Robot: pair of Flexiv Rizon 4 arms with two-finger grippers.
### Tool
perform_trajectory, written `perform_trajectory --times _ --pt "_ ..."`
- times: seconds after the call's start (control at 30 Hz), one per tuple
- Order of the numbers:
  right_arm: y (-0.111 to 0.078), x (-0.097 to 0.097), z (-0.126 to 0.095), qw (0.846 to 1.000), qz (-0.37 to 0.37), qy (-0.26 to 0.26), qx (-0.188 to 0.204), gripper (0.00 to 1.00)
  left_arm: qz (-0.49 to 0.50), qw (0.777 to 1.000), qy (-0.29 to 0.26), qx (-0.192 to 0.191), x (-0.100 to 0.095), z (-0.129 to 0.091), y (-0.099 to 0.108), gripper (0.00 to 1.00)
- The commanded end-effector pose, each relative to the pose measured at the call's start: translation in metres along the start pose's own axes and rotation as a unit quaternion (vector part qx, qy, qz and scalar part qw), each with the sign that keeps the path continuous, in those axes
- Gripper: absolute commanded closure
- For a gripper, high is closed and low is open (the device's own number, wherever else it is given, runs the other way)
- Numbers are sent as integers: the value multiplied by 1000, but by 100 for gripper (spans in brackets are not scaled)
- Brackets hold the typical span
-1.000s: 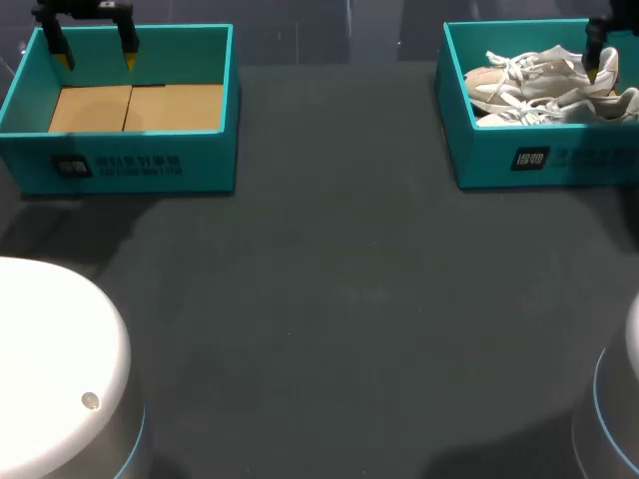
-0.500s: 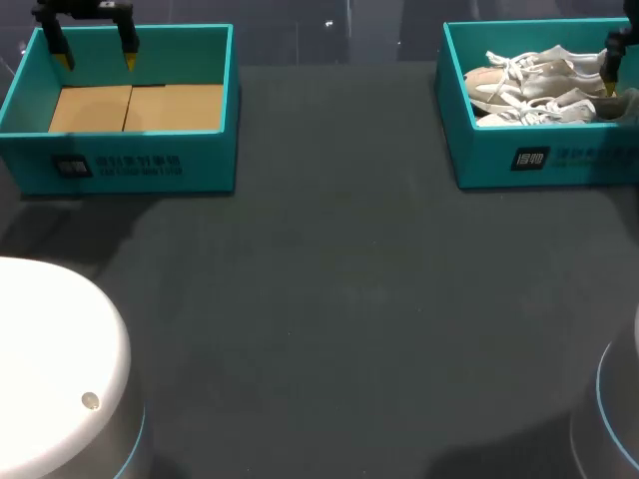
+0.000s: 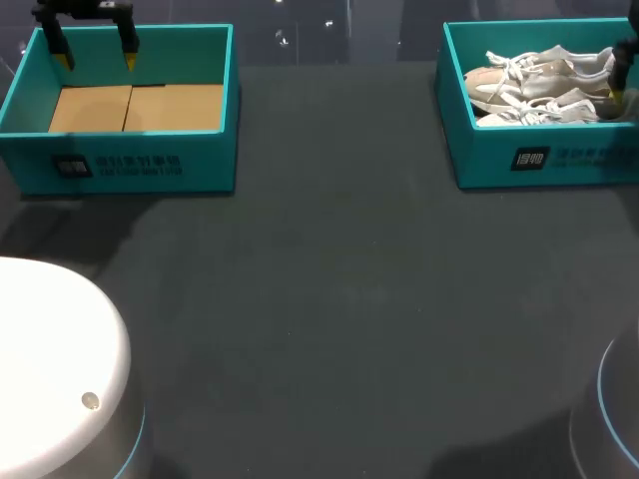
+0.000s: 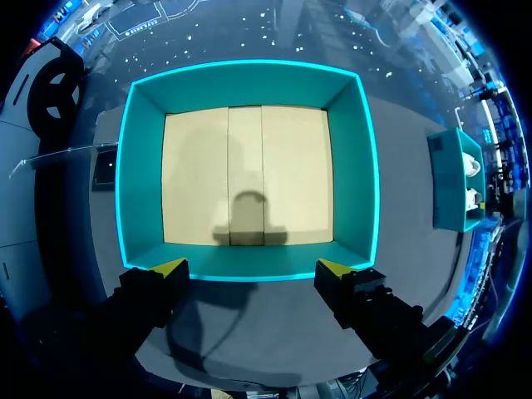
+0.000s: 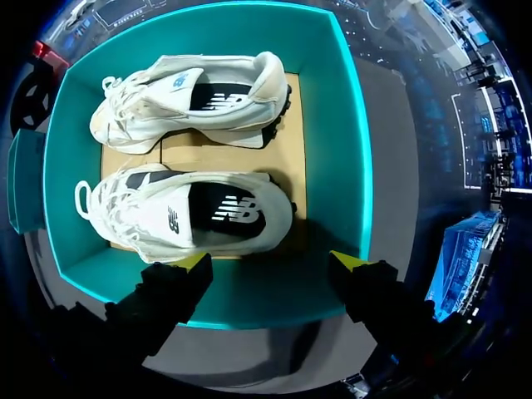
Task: Take the shoe out of the shoebox, open the shoe tongue, remove and reinsert the insole, then place the shoe into the shoebox
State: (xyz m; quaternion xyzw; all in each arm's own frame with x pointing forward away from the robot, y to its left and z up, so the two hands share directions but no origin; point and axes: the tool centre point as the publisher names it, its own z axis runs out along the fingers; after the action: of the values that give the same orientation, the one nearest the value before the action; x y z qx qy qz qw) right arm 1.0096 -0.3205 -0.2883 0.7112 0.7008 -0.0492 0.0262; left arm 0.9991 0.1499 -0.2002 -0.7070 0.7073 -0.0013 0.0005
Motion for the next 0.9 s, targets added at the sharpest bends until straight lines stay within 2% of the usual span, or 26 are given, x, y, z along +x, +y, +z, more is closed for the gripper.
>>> perform_trajectory --times 0.03,0.47,0.8,0.9 --pt "5 -3 7 1000 0 1 5 8 0 1000 0 0 0 0 0 0" --pt "20 -2 20 1000 2 -4 13 9 0 1000 0 0 0 0 0 0" --pt "31 -3 35 1000 6 -1 20 15 0 1000 0 0 0 0 0 0" --pt "34 -5 39 1000 7 -2 23 13 0 1000 0 0 0 0 0 0"
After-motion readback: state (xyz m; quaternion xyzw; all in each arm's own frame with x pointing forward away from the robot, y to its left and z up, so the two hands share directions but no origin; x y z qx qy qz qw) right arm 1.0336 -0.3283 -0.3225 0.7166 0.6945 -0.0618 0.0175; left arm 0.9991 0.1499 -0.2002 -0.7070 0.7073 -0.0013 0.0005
